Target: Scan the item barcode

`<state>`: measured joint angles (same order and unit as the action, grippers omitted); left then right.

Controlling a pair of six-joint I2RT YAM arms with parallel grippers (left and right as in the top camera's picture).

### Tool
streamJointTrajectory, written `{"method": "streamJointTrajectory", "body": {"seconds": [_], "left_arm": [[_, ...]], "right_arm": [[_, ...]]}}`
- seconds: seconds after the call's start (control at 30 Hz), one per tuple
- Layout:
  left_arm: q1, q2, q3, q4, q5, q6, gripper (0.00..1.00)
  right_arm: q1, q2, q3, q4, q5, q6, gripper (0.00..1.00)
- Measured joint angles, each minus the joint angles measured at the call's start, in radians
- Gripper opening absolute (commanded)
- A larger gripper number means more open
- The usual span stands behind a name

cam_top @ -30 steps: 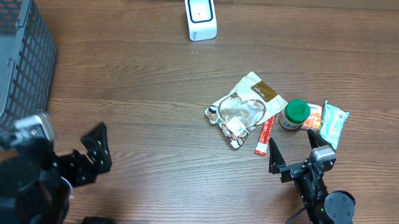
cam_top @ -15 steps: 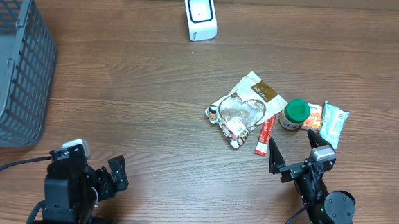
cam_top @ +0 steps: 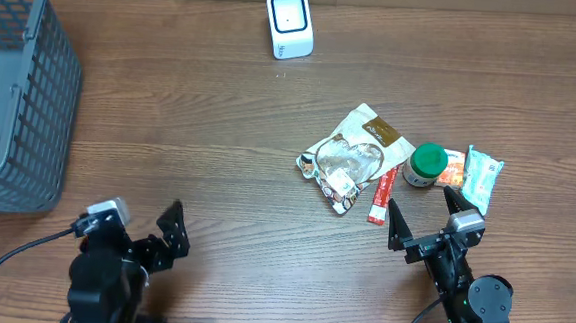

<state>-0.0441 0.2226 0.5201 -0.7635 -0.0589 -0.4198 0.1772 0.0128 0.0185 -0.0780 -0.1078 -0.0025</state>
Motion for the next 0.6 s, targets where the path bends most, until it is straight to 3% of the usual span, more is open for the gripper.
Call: {"method": "streamJointTrajectory", "body": {"seconds": [0.37,0.6], "left_arm": [[0.0,-0.168,-0.257,0.653,0.007,0.0,1.0],[0.0,-0.207,-0.407,0.846,0.007,0.0,1.0]], "right_arm": [[0.0,0.0,0.0,0.0,0.0,0.0,1.0],[0.0,0.0,0.0,0.0,0.0,0.0,1.0]]}}
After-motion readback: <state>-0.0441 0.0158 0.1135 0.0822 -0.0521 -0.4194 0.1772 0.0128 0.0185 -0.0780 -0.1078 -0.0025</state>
